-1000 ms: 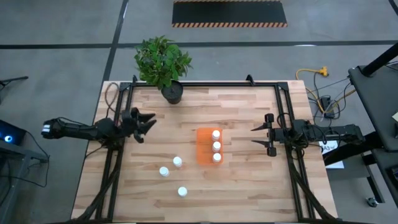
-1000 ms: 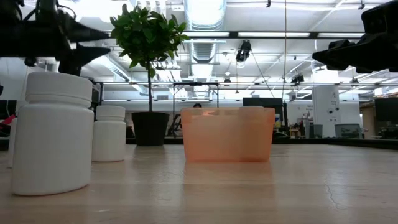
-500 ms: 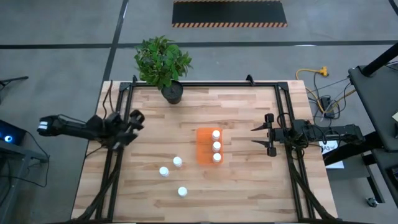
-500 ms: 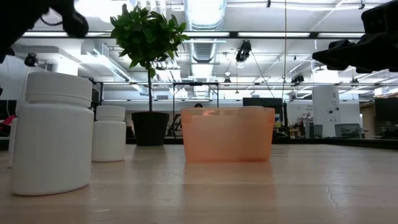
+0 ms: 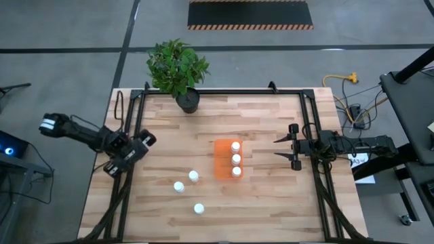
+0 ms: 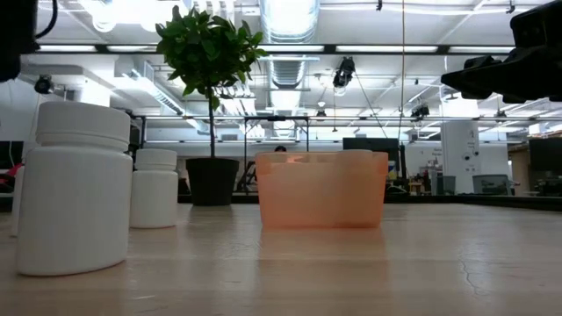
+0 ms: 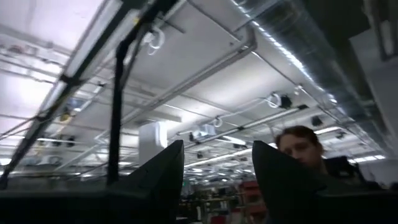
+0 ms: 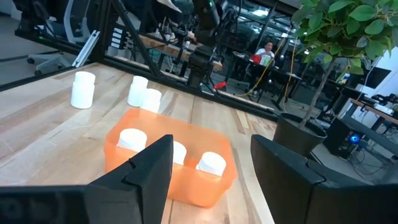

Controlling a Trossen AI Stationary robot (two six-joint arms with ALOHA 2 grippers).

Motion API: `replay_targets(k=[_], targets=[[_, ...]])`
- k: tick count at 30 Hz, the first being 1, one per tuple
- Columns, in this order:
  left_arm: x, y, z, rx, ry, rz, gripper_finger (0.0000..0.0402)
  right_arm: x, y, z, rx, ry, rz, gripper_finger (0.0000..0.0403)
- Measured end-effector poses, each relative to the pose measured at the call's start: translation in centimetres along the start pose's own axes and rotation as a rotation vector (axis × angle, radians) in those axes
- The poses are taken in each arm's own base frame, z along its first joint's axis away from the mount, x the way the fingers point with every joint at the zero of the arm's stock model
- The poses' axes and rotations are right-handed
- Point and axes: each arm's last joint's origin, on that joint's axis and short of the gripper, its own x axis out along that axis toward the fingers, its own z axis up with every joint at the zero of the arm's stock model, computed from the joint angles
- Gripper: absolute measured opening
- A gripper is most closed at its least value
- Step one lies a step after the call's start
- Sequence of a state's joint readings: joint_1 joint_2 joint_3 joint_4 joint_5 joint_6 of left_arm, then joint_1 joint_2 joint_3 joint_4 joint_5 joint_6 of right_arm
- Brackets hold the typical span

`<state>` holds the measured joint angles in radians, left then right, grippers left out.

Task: Pick and place pill bottles into a basket
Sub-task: Put the white pill bottle into the orange bin

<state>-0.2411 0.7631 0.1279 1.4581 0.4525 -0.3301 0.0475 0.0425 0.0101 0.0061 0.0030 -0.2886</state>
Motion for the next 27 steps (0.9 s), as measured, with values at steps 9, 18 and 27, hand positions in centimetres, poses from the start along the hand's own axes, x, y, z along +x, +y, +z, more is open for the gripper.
replay_targets(k=[9,18,27], targets=[[4.3,0.7,-1.2,-0.012,0.069,-0.084,0.0173,0.0,0.0,0.0,0.0,0.0,0.0,0.0206],[10.4,1.5,-2.3,-0.011,0.449,0.083,0.0173,0.0,0.0,0.0,0.0,0.0,0.0,0.0206],[13.6,-0.9,-3.1,0.158,0.861,0.549,0.0173,0.0,0.0,0.0,0.0,0.0,0.0,0.0206]])
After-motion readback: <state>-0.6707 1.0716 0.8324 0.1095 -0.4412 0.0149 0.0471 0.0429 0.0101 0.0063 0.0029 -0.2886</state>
